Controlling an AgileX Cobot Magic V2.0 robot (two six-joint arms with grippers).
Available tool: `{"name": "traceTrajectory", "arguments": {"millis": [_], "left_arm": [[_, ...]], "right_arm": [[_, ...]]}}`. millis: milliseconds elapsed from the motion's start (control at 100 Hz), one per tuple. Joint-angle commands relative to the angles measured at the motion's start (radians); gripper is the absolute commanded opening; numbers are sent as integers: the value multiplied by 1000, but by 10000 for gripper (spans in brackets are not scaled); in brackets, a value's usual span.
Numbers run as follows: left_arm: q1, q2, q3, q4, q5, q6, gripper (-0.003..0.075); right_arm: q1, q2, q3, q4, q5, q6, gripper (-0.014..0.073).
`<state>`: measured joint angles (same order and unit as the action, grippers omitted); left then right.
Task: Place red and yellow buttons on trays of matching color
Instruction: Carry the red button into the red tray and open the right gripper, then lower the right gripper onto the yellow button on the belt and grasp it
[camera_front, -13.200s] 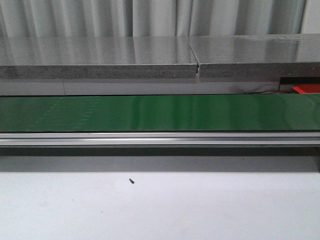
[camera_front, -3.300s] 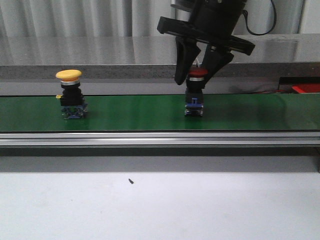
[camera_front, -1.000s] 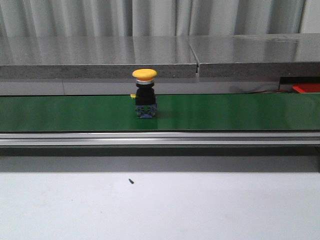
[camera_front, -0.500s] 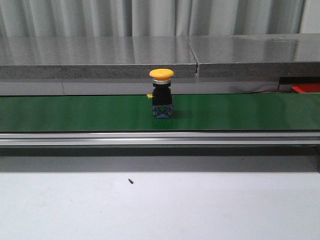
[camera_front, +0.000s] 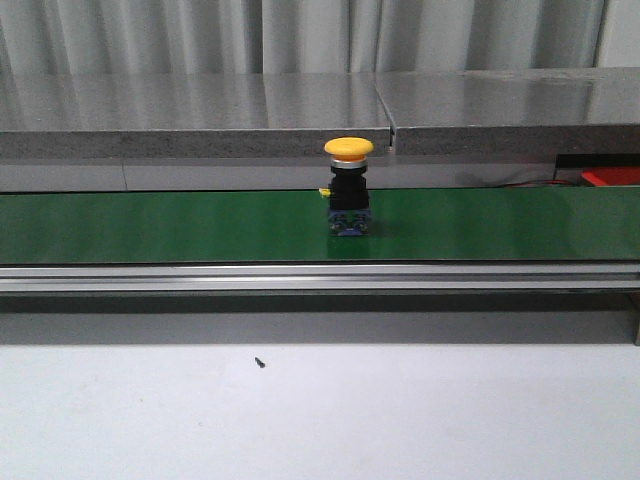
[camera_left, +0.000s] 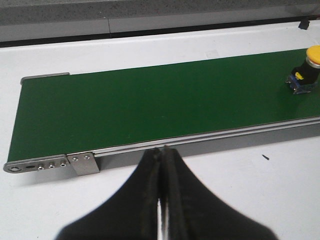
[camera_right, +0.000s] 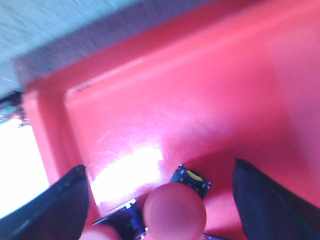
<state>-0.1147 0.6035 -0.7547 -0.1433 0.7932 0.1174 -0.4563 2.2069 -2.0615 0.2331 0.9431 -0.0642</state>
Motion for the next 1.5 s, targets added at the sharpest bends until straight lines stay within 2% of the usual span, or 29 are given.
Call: {"name": "traceTrajectory", "arguments": {"millis": [0,210,550,750,960,1250,1490], "left_arm": [[-7,0,-27,-11,-66,1,-19],[-7,0,-27,-11,-66,1,-19],[-7,0,-27,-11,-66,1,-18],[-7,0,-27,-11,-66,1,-19],[-7,0,-27,-11,-66,1,-18],[-7,0,-27,-11,-66,1,-18],[-7,0,-27,-11,-66,1,-18]], "right_arm": [[-2,-124,-5,6,-46,-34,591],[17,-258,127,6,-98,-54,591],[96,-561,551,6,-284,-90,591],[150,-688,707,6,-274,-107,591],[271,-766,777,13,-228,-144,591],[494,-775,780,40,-161,-145,591],[588,-730,780,67,-143,-145,591]]}}
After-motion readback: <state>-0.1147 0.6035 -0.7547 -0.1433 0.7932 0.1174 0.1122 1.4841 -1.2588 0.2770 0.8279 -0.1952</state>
